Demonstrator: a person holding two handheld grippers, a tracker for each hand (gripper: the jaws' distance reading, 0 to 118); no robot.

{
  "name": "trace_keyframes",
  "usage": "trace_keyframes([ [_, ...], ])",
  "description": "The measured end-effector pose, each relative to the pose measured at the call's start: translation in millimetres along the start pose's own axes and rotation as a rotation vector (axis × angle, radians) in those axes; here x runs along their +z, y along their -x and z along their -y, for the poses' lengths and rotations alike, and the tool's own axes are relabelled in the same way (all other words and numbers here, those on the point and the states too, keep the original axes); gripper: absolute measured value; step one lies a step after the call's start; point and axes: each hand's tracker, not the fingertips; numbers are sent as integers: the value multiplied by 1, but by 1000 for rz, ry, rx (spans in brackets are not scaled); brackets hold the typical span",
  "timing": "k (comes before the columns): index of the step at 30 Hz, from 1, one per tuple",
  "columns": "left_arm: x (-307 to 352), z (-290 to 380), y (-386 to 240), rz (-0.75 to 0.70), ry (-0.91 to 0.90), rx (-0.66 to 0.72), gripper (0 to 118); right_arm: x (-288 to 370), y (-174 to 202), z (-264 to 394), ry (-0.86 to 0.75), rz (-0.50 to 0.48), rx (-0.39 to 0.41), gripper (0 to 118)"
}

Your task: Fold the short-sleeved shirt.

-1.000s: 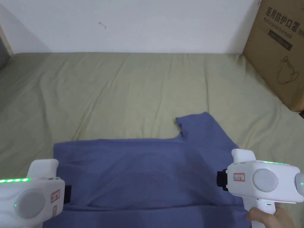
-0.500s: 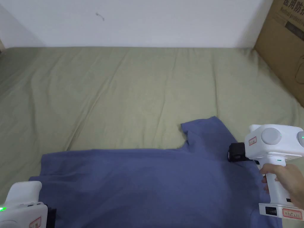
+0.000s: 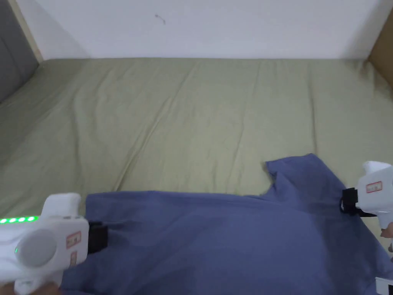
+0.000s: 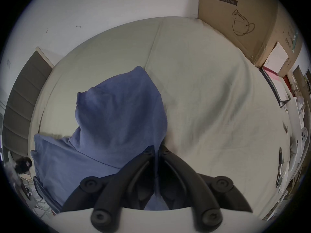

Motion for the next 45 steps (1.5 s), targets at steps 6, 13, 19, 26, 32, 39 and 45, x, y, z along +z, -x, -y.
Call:
trace_keyframes([
  [6, -59, -66, 13, -64, -28, 55, 103, 1, 0, 0, 1, 6, 4, 3],
  [13, -104, -64, -2, -105, 48, 1, 57, 0, 0, -1, 8, 12, 6, 3],
  [19, -80, -72, -11, -73, 67, 2, 3, 24, 2, -5, -32, 4, 21, 3],
  [26, 9, -69, 3, -36, -75, -12, 3, 94, 3, 10, -133, -19, 66, 3],
  [32, 98, -17, 19, -16, -143, -58, 3, 164, -6, 72, -188, -45, 88, 3],
  [39, 119, 94, 31, -59, 0, -121, 3, 181, -23, 199, -55, -43, 72, 3],
  [45, 86, 159, 52, -38, 95, -69, 11, 155, -35, 273, 44, -26, 12, 4],
])
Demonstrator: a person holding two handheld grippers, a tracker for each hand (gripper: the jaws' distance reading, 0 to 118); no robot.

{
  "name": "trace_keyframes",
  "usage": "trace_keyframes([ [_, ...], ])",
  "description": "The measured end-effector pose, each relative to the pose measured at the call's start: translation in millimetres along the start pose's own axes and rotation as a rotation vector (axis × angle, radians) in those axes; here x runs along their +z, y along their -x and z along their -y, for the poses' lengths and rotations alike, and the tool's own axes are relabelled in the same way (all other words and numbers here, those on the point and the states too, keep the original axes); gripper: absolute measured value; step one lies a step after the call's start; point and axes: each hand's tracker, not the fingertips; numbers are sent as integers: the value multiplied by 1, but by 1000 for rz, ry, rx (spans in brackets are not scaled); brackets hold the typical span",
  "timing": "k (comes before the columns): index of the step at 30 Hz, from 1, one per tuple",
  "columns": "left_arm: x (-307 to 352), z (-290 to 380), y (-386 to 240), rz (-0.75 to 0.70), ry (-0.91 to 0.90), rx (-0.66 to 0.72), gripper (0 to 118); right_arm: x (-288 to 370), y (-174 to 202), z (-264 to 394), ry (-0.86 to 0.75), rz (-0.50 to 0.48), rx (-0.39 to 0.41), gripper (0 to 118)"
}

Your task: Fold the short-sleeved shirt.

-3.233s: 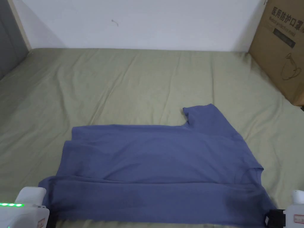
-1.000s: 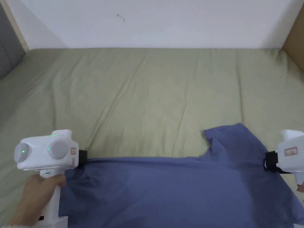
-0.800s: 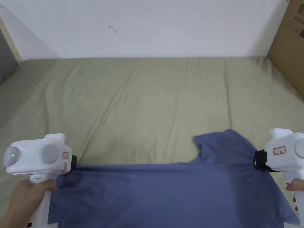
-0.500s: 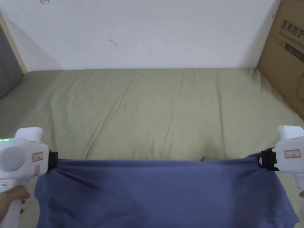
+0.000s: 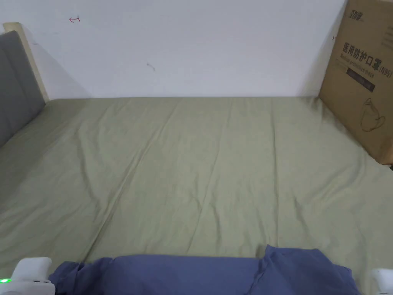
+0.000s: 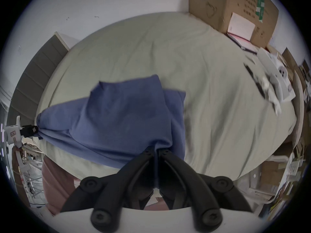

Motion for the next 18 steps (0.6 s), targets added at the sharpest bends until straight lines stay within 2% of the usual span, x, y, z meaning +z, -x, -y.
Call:
trace_keyframes([
  [1, -4, 2, -1, -12, 7, 6, 30, -4, 0, 4, 0, -4, -4, 11],
  [2, -4, 1, -3, -47, 23, 7, 63, -5, 3, 5, 7, 8, -8, 34],
  [3, -3, 0, -4, -68, 22, -2, 87, -4, 5, 4, 11, 59, -2, 55],
  [4, 0, 0, -6, -66, 11, -7, 102, 0, 10, 3, -14, 78, 13, 74],
  [5, 6, -1, -5, -58, -12, -3, 104, 6, 15, 0, -37, 86, 26, 81],
  [7, 23, -6, -5, -13, -71, 33, 103, 23, 31, -8, -107, 125, 95, 81],
  [8, 35, -6, -7, -1, -84, 63, 101, 31, 40, -12, -141, 122, 113, 80],
  [9, 42, -7, -6, 11, -95, 94, 92, 37, 49, -16, -163, 108, 115, 74],
  [10, 49, -6, -6, 45, -122, 125, 73, 44, 59, -19, -184, 71, 113, 58],
  [11, 55, -4, -4, 101, -155, 154, 73, 49, 69, -21, -208, 21, 119, 58],
  [12, 60, -1, -5, 133, -167, 169, 63, 52, 79, -23, -233, -1, 116, 50],
  [13, 61, 2, -5, 161, -170, 194, 42, 51, 92, -22, -256, -10, 102, 32],
  [14, 59, 6, -4, 166, -160, 226, 2, 48, 102, -21, -288, -11, 79, 0],
  [17, 60, 18, -3, 155, -151, 237, 0, 36, 134, -21, -239, -100, 108, 0],
  [18, 59, 19, -1, 153, -151, 237, 0, 28, 139, -20, -248, -94, 108, 0],
])
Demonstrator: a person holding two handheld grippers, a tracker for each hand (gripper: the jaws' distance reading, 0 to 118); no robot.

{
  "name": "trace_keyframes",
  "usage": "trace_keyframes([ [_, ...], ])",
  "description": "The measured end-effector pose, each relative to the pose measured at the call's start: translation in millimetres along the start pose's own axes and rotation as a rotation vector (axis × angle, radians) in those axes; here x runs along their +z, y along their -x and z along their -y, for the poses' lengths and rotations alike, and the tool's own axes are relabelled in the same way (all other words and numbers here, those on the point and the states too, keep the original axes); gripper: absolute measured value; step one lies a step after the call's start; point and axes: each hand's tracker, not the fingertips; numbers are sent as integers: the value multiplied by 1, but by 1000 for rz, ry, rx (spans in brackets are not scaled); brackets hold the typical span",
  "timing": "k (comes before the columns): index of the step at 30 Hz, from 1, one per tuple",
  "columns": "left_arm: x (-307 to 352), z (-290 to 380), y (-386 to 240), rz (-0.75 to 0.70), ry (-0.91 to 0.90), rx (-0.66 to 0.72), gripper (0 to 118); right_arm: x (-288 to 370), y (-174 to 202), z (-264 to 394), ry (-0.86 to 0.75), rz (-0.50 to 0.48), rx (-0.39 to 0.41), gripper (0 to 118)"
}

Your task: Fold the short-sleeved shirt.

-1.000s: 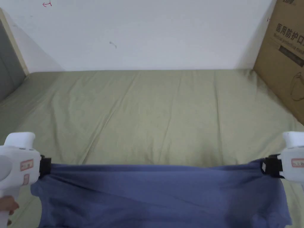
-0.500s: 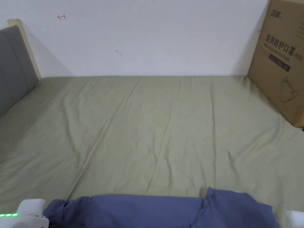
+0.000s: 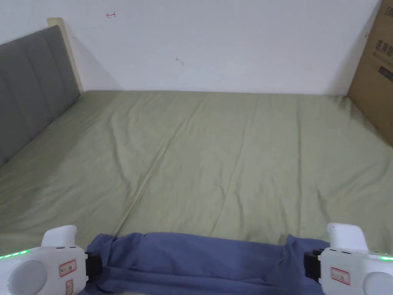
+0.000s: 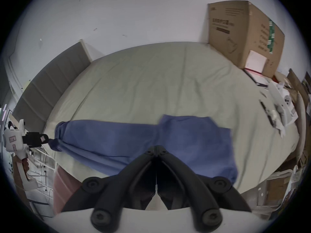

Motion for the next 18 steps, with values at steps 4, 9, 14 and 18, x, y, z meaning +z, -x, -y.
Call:
trace_keyframes([
  [4, 2, -1, 25, 30, -14, 123, 7, -19, 34, 4, 47, -62, 45, 0],
  [9, -23, -6, 52, 60, -24, 225, 96, -34, 54, 6, 91, -123, 69, 0],
  [14, -81, -7, 65, 86, 69, 324, 99, -45, 59, 11, 130, -123, 90, 0],
  [18, -94, 4, 62, -74, 87, 346, 31, -51, 53, 16, 162, -106, 69, 0],
])
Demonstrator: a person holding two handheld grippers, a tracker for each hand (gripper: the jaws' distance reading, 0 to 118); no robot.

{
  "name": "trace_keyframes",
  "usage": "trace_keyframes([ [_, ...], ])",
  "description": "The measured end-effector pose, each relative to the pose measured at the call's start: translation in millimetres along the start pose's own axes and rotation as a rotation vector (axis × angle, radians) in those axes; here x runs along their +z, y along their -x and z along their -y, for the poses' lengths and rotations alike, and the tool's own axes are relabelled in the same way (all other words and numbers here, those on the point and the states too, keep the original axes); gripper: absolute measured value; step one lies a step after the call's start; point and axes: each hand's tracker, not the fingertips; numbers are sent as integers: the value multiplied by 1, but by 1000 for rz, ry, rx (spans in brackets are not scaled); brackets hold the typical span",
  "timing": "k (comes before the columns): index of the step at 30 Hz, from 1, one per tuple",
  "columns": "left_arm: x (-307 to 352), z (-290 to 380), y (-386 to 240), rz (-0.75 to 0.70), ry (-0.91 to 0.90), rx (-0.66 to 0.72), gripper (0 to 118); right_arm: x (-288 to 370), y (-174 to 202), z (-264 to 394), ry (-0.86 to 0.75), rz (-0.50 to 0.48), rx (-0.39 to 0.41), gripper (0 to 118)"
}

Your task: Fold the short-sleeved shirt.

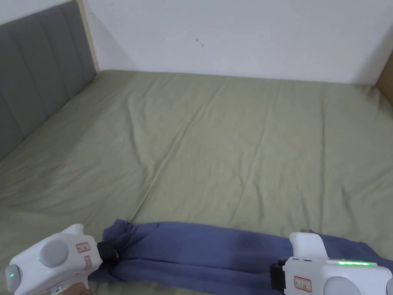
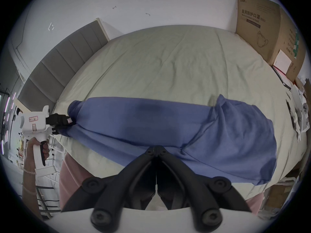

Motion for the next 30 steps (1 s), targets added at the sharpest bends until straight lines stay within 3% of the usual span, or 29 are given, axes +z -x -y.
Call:
trace_keyframes([
  [1, 3, 0, 0, 90, -9, 0, 22, -1, -3, 1, 6, 4, -12, 0],
  [2, 6, 0, -1, 86, -4, 4, 14, -1, -4, 3, 9, 9, -30, 0],
  [4, 10, -5, -5, 94, 5, -1, 11, -5, -10, 2, 28, 2, -50, 0],
  [8, 35, -9, -30, 69, -54, -88, 11, -1, -20, 5, 25, 24, -66, 0],
  [11, 66, -15, -57, 145, -93, -150, 11, 6, -32, 6, 15, 30, -90, 0],
  [17, 113, 11, -140, 298, -145, -415, 11, 16, -57, 8, -25, 36, -162, 0],
  [25, 72, 86, -245, 463, 18, -693, 11, 29, -86, 24, -42, 47, -237, 0],
  [26, 64, 94, -255, 473, 29, -707, 20, 31, -89, 27, -45, 53, -249, 0],
  [27, 57, 99, -262, 481, 51, -718, 36, 32, -93, 29, -46, 57, -261, 0],
  [28, 51, 104, -267, 500, 71, -724, 60, 33, -97, 31, -46, 60, -278, 0],
  [29, 46, 110, -273, 504, 99, -734, 94, 34, -101, 34, -47, 58, -297, 0],
  [30, 45, 114, -279, 491, 136, -748, 106, 35, -105, 36, -48, 56, -314, 0],
])
